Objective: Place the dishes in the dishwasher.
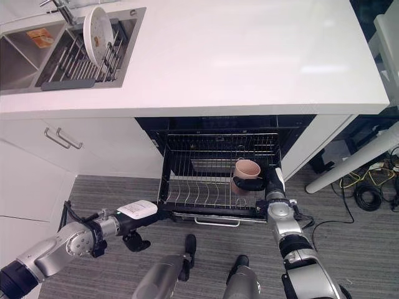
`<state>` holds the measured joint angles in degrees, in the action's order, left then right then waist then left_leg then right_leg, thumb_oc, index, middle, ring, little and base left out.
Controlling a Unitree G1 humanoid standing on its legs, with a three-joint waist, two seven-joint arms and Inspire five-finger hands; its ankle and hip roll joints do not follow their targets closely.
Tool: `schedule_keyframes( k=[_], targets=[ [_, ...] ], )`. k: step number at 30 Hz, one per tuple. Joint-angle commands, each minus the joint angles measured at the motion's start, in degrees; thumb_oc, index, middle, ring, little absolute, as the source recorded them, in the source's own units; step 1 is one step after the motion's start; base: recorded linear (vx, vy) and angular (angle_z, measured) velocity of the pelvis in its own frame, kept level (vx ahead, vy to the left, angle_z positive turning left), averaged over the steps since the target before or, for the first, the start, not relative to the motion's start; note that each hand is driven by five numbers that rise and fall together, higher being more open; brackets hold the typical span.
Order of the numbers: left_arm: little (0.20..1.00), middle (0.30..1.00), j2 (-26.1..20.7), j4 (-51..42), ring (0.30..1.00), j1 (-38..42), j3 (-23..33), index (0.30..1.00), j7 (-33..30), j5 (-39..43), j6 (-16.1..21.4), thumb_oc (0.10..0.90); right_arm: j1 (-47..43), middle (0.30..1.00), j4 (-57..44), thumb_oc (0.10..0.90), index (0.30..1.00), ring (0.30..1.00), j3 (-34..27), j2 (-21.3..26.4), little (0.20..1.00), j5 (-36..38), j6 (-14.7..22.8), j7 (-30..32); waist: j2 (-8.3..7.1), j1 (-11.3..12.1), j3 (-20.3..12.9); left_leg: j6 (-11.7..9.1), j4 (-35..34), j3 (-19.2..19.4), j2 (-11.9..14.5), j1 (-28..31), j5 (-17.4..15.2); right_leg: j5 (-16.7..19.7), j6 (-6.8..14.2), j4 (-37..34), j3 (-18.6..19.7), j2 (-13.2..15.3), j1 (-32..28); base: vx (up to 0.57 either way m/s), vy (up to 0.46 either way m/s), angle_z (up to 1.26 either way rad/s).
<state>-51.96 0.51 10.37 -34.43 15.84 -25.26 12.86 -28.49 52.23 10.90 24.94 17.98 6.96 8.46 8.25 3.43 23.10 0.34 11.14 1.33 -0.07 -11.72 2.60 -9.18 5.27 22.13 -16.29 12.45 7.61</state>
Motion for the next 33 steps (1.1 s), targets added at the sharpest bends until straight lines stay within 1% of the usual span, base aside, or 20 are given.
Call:
schedule_keyframes(
  k=[1, 4, 9, 13, 15, 16, 18, 20, 21, 23, 26, 28, 29, 30, 33],
  targets=[
    [0.900, 0.900, 3.8, -3.6, 0.900, 0.3, 3.6, 0.900, -3.9, -0.8, 2.0, 0.800, 7.0, 0.300, 1.9, 0.400, 0.300, 0.300, 1.4, -1.0, 0.300, -2.4, -3.4, 0.2, 0.14, -0.8, -1.4, -0.6, 6.0, 4.2, 0.5, -0.6, -11.1, 1.2, 1.4, -4.9, 2.8, -3.2, 0.1, 0.00, 0.000, 0.00],
    [0.900, 0.900, 3.7, -3.8, 0.900, -0.3, 3.9, 0.900, -3.9, -1.0, 2.1, 0.800, 8.4, 0.300, 2.0, 0.400, 0.300, 0.300, 1.3, -1.3, 0.300, -3.5, -3.9, 0.3, 0.15, -0.9, -1.3, -0.6, 6.0, 4.3, 0.6, -0.7, -11.1, 1.2, 1.4, -4.9, 2.7, -3.2, 0.1, 0.00, 0.000, 0.00],
    [0.900, 0.900, 3.5, -4.1, 0.900, -0.7, 3.8, 0.900, -3.9, -1.4, 2.4, 0.800, 8.6, 0.300, 3.6, 0.400, 0.300, 0.300, 1.2, -1.4, 0.300, -4.3, -2.8, 0.2, 0.24, -0.8, -1.2, -0.7, 6.0, 4.3, 0.6, -0.8, -11.1, 1.1, 1.4, -4.9, 2.3, -3.1, 0.1, 0.00, 0.000, 0.00],
    [0.900, 0.900, 3.4, -4.2, 0.900, -1.5, 4.0, 0.900, -4.5, -1.8, 3.0, 0.800, 8.8, 0.300, 3.4, 0.400, 0.300, 0.300, 1.0, -1.4, 0.300, -4.6, -3.3, 0.1, 0.21, -0.8, -1.2, -0.8, 6.0, 4.4, 0.7, -0.8, -11.1, 1.0, 1.4, -4.9, 2.1, -3.1, 0.1, 0.00, 0.000, 0.00],
    [0.900, 0.900, 3.5, -4.3, 0.900, -2.1, 4.2, 0.900, -4.9, -2.2, 3.4, 0.800, 9.1, 0.300, 3.6, 0.400, 0.300, 0.300, 0.9, -1.5, 0.300, -5.5, -4.4, -0.6, 0.20, -0.8, -1.3, -0.8, 6.0, 4.4, 0.7, -0.7, -11.2, 0.9, 1.4, -4.9, 2.0, -3.1, -0.1, 0.00, 0.000, 0.00],
    [0.900, 0.900, 3.5, -4.2, 0.900, -2.2, 4.2, 0.900, -5.0, -2.3, 3.3, 0.800, 9.2, 0.900, 3.7, 0.800, 0.900, 0.900, 0.9, -1.6, 0.900, -5.6, -4.7, -0.6, 0.19, -0.8, -1.4, -0.8, 6.0, 4.5, 0.7, -0.7, -11.2, 0.9, 1.4, -4.9, 2.0, -3.1, -0.1, 0.00, 0.000, 0.00],
    [0.900, 0.900, 3.6, -4.3, 0.900, -2.3, 4.0, 0.900, -5.1, -2.6, 3.2, 0.800, 9.3, 0.900, 4.1, 0.800, 0.900, 0.900, 0.7, -1.5, 0.900, -5.5, -4.8, -0.7, 0.19, -0.8, -1.5, -0.8, 6.0, 4.5, 0.7, -0.6, -11.3, 0.8, 1.4, -4.9, 1.8, -3.1, -0.3, 0.00, 0.000, 0.00],
    [0.900, 0.900, 3.9, -3.9, 0.900, -2.6, 3.6, 0.900, -5.5, -3.2, 3.4, 0.800, 9.2, 0.900, 4.5, 0.800, 0.900, 0.900, 0.8, -1.7, 0.900, -5.0, -3.2, -0.2, 0.15, -0.7, -1.5, -0.8, 6.0, 4.6, 0.8, -0.5, -11.2, 0.8, 1.3, -4.9, 1.7, -3.1, -0.4, 0.00, 0.000, 0.00],
    [0.900, 0.900, 4.0, -3.8, 0.900, -3.0, 3.4, 0.900, -5.8, -3.7, 3.6, 0.800, 9.0, 0.900, 4.2, 0.800, 0.900, 0.900, 0.7, -1.6, 0.900, -5.5, -0.7, 0.8, 0.24, -0.6, -1.5, -0.8, 6.0, 4.5, 0.9, -0.5, -11.3, 0.7, 1.3, -4.9, 1.7, -3.2, -0.5, 0.00, 0.000, 0.00],
    [0.900, 0.900, 4.5, -3.3, 0.900, -3.7, 3.2, 0.900, -6.5, -4.6, 3.9, 0.800, 8.7, 0.900, 2.3, 0.800, 0.900, 0.900, 0.9, -1.4, 0.900, -6.1, 2.6, 2.6, 0.32, -0.6, -1.6, -0.9, 6.0, 4.5, 0.9, -0.4, -11.3, 0.6, 1.2, -4.9, 1.6, -3.2, -0.5, 0.00, 0.000, 0.00],
    [0.900, 0.900, 6.0, -1.6, 0.900, -6.0, 3.2, 0.900, -8.5, -6.6, 4.9, 0.800, 9.1, 0.900, -5.6, 0.800, 0.900, 0.900, 0.2, -0.5, 0.900, -6.4, 9.8, 8.8, 0.50, -1.1, -1.6, -1.0, 6.0, 4.7, 0.9, -0.3, -11.3, 0.3, 1.1, -4.9, 1.9, -3.2, -0.6, 0.03, 0.044, -0.01],
    [0.900, 0.900, 6.7, 0.1, 0.900, -6.8, 3.0, 0.900, -10.2, -7.7, 6.1, 0.800, 9.3, 0.900, -9.4, 0.800, 0.900, 0.900, -0.8, -0.1, 0.900, -5.6, 12.1, 10.6, 0.76, -1.4, -1.5, -1.1, 6.0, 4.9, 0.9, -0.6, -11.4, 0.1, 1.0, -4.9, 2.0, -3.2, -0.3, -0.01, 0.058, -0.06],
    [0.900, 0.900, 6.9, 0.6, 0.900, -7.1, 2.9, 0.900, -10.7, -7.9, 6.4, 0.800, 9.4, 0.900, -10.4, 0.800, 0.900, 0.900, -1.2, 0.1, 0.900, -5.2, 12.4, 10.7, 0.80, -1.5, -1.5, -1.2, 6.0, 5.0, 0.9, -0.6, -11.4, 0.0, 1.0, -4.9, 2.1, -3.2, -0.3, -0.01, 0.062, -0.12],
    [0.900, 0.900, 7.5, 1.7, 0.900, -7.8, 3.0, 0.900, -11.7, -8.7, 7.4, 0.800, 9.7, 0.900, -11.8, 0.800, 0.900, 0.900, -1.6, 0.0, 0.900, -5.2, 13.9, 11.4, 0.90, -1.7, -1.5, -1.2, 6.0, 5.2, 0.9, -0.6, -11.5, -0.1, 1.0, -4.9, 2.1, -3.1, -0.2, 0.01, 0.050, -0.12],
    [0.900, 0.900, 8.5, 4.3, 0.900, -9.1, 2.5, 0.900, -14.3, -10.5, 9.1, 0.800, 10.4, 0.900, -13.9, 0.800, 0.900, 0.900, -2.0, 0.0, 0.900, -6.7, 16.7, 13.0, 0.90, -1.8, -1.7, -1.3, 6.0, 5.4, 0.8, -0.4, -11.6, -0.3, 1.0, -4.9, 2.2, -2.9, -0.3, 0.03, 0.036, -0.09]
  ],
)
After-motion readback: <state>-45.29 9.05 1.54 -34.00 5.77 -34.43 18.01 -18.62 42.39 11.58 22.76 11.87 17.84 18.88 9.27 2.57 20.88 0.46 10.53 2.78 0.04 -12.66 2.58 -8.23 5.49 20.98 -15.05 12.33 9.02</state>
